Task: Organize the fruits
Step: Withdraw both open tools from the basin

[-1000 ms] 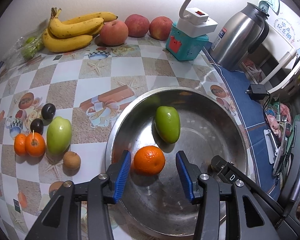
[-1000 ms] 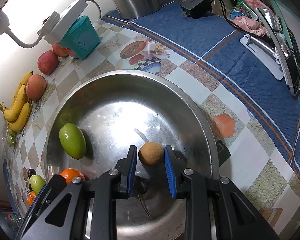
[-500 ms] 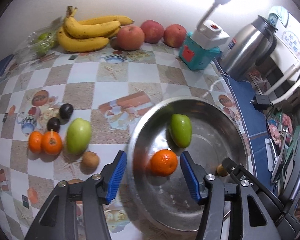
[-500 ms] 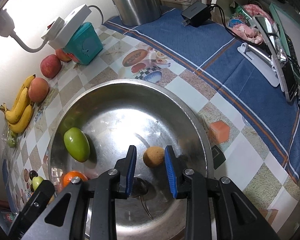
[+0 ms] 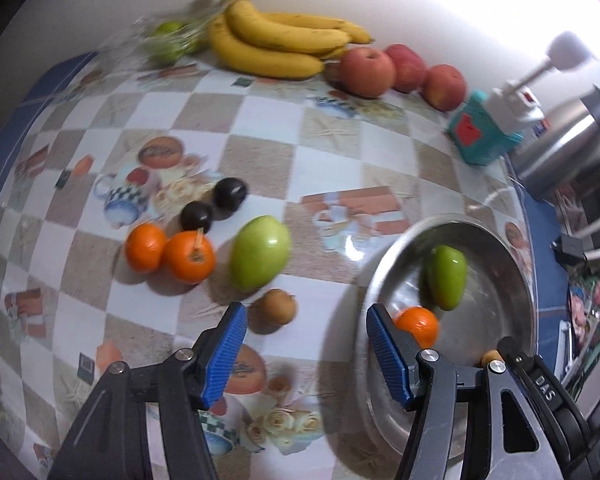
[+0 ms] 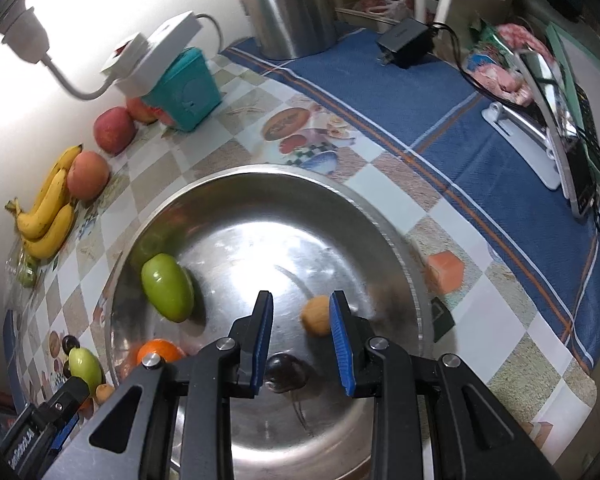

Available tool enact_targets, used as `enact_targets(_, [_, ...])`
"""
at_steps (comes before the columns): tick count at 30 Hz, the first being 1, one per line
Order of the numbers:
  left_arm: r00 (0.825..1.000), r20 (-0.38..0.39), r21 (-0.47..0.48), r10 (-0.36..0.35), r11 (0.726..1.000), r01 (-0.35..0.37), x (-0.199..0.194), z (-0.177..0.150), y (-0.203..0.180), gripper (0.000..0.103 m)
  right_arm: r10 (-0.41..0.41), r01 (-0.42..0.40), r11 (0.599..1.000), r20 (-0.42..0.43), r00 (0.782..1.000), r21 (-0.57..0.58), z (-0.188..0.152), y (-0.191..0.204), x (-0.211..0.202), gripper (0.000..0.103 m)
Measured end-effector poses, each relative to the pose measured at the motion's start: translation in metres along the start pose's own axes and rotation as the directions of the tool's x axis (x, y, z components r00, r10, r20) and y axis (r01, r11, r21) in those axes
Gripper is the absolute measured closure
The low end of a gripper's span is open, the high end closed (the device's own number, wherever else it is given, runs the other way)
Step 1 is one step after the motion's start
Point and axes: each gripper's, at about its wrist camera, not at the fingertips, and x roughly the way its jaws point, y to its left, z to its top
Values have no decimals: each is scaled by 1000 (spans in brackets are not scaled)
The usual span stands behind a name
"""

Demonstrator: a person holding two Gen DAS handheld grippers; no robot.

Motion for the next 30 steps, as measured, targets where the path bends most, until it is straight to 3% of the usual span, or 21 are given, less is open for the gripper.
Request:
enact_targets(7, [1000,-9,-69,8,998,-9,2,4,16,35,25,-24,997,12,1000,-72,-3,16,-4,73])
enact_targets(11, [1000,-1,-77,19,997,-19,2,4,18,19,27,-27,996,-2,1000,-88,-5,20,-2,73])
enact_targets(15, [999,6,-89,40,995,-40,2,5,21,3,26,-27,993,-6,1000,-111,-7,25,-1,50])
enact_targets(19, [999,8,-106,44,993,-43,3,5,26,0,8,-9,989,-7,1000,-147,-10,32,1,38])
enact_targets(23, [999,7,-114,44,993,-42,4,5,28,0,6,-10,987,-26,1000,-159,-12,34,6,33])
enact_targets(26, [999,4,-112,45,993,-44,5,5,28,0,-2,-2,986,-23,1000,-169,-12,35,6,19])
enact_targets(30, [999,-7,-117,44,992,-44,7,4,29,0,-10,5,984,-22,1000,-180,-12,35,7,17])
